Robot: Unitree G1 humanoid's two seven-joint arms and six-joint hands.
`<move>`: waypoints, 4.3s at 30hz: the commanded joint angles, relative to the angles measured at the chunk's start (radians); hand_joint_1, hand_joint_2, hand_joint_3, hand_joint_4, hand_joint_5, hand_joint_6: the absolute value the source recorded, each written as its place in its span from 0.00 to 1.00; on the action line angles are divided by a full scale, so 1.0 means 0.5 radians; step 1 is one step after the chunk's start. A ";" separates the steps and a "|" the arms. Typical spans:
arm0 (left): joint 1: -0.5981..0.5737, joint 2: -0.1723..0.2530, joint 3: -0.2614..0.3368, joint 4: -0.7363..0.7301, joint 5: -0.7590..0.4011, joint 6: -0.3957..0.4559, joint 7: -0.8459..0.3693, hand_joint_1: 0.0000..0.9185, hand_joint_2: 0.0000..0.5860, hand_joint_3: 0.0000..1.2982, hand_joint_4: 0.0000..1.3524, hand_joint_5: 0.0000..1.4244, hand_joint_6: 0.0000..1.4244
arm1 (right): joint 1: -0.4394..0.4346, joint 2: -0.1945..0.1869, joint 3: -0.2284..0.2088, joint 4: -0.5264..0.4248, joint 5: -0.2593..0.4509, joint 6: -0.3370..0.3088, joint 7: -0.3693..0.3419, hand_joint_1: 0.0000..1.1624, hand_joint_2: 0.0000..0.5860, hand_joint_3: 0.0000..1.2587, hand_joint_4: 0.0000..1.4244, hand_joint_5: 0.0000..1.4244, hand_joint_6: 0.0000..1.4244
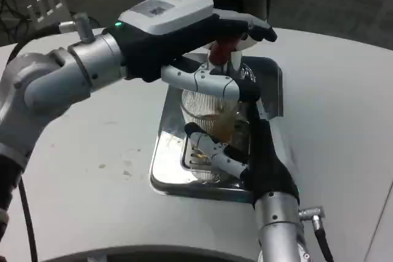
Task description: Grasp the cup under the faucet to collect the drink, then remove the cup.
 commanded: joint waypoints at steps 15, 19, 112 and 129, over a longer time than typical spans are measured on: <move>0.081 0.036 -0.042 -0.035 0.037 0.040 -0.083 0.00 0.20 0.22 0.17 0.18 0.20 | -0.128 0.158 0.036 0.157 0.035 0.039 -0.101 0.54 0.34 0.00 0.00 0.00 0.00; 0.080 0.037 -0.044 -0.033 0.034 0.040 -0.083 0.00 0.20 0.22 0.18 0.18 0.20 | -0.194 0.149 0.019 0.204 0.048 0.033 -0.112 0.54 0.34 0.00 0.00 0.00 0.00; 0.156 0.029 0.321 0.097 -0.329 -0.152 0.085 0.00 0.13 0.05 0.04 0.17 0.21 | -0.462 0.306 0.043 0.708 0.323 -0.380 -0.774 0.67 0.32 0.61 0.58 0.57 0.32; 0.177 -0.020 0.437 0.047 -0.428 -0.137 0.074 0.00 0.11 0.07 0.07 0.18 0.23 | -0.117 0.218 0.178 0.229 0.305 -0.260 -0.602 0.68 0.28 0.65 0.63 0.63 0.36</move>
